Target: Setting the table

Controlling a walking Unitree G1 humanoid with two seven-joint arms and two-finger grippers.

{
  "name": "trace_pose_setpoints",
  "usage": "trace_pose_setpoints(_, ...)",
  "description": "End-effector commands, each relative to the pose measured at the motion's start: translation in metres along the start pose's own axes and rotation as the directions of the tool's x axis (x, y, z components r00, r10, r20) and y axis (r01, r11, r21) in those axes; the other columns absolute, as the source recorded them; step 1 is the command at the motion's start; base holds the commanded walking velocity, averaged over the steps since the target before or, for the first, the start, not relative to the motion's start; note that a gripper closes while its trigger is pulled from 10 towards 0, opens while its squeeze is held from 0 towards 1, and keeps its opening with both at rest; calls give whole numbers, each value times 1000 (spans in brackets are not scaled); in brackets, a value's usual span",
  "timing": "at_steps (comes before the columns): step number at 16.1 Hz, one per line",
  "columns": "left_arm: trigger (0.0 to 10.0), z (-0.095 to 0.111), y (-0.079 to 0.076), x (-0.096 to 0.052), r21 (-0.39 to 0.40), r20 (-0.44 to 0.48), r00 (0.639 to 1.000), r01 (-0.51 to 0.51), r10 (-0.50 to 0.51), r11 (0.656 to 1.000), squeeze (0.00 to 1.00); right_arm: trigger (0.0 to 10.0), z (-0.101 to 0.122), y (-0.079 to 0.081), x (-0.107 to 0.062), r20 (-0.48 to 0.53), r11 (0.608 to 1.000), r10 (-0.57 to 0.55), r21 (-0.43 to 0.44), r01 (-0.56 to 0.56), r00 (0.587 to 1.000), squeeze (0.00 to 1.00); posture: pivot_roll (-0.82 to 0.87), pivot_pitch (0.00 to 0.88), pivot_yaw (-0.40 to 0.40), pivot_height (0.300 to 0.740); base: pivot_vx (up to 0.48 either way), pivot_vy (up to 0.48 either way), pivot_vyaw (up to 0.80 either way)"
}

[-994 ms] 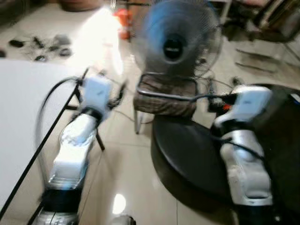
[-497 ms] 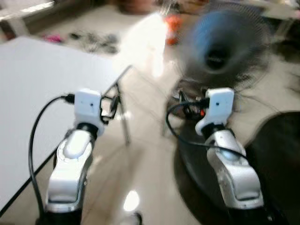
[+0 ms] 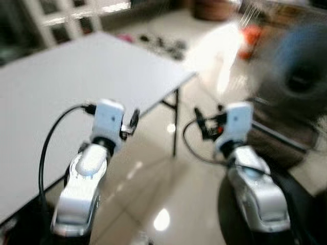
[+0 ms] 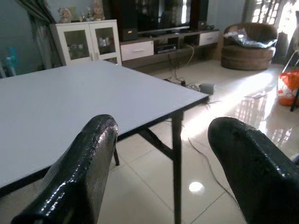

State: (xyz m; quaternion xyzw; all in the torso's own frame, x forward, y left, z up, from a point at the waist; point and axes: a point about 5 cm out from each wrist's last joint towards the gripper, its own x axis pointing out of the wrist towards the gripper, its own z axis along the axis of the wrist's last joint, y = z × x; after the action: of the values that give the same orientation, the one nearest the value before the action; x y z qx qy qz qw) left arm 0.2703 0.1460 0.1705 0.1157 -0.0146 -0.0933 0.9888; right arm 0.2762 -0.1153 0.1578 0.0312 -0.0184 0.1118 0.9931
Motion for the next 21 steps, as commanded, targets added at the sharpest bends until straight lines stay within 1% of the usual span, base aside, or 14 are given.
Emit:
trace_pose_setpoints(1,10000,1,2,-1,8,-6,1000,4,-4,1000,0,10000,2,-2,-2,4,1000,-17,13,17,1000,0,53,0,0,740,0,0,800)
trace_pose_setpoints(3,10000,-2,3,-1,24,-27,1000,1,-1,1000,0,10000,-2,-5,-5,-8,999,-34,15,34,999,0,56,0,8,740,0,0,800)
trace_pose_setpoints(7,10000,-7,4,-2,-22,-58,998,-3,1,1000,0,10000,-8,-2,-11,-20,1000,-13,21,13,1000,0,60,0,4,740,0,0,800)
trace_pose_setpoints(8,10000,-10,2,-5,-46,-81,997,5,-9,999,424,10000,-9,1,-14,-18,999,10,31,-9,1000,0,58,0,-3,740,0,0,800)
trace_pose_setpoints(9,10000,-11,1,-6,-52,-81,997,11,-15,999,1000,10000,-10,3,-15,-17,999,27,43,-26,999,0,58,0,-8,740,0,0,800)
trace_pose_setpoints(10,10000,-12,0,-9,-49,-82,997,2,-6,999,1000,10000,-13,5,-16,-30,997,42,73,-40,999,1000,55,0,-21,740,0,0,800)
trace_pose_setpoints(13,10000,-14,-1,-14,-65,-84,996,-32,26,997,1000,10000,-9,3,-11,-22,997,41,72,-40,999,1000,64,0,-45,740,0,0,800)
trace_pose_setpoints(14,10000,-13,-3,-14,-25,-77,997,-24,22,999,1000,10000,-8,4,-10,-17,996,74,51,-73,997,1000,67,0,-50,740,0,251,800)
trace_pose_setpoints(15,10000,-13,-3,-14,-6,-74,997,-19,18,1000,0,10000,-11,3,-10,-30,998,59,20,-59,998,1000,65,0,-57,740,0,480,800)
trace_pose_setpoints(16,10000,-15,-3,-15,13,-79,996,-31,32,999,0,10000,-15,0,-12,-47,999,43,13,-43,998,0,68,0,-52,740,0,480,0)
trace_pose_setpoints(17,10000,-15,-2,-14,26,-78,996,-44,45,999,0,10000,-19,-3,-15,-70,998,60,4,-59,996,0,67,0,-51,740,0,480,0)
trace_pose_setpoints(18,10000,-14,-3,-11,29,-75,997,-31,33,999,0,10000,-24,-12,-19,-81,995,68,-67,-73,994,0,69,0,-51,740,0,480,0)
trace_pose_setpoints(20,10000,-14,6,-6,45,-71,993,-87,90,995,0,10000,-20,-28,-16,-65,995,6,-95,-12,998,0,61,0,-49,740,0,480,0)
trace_pose_setpoints(21,10000,-16,9,-5,45,-76,992,-95,98,994,0,10000,-19,-34,-14,-60,995,-67,-73,63,996,0,62,0,-49,740,0,480,0)
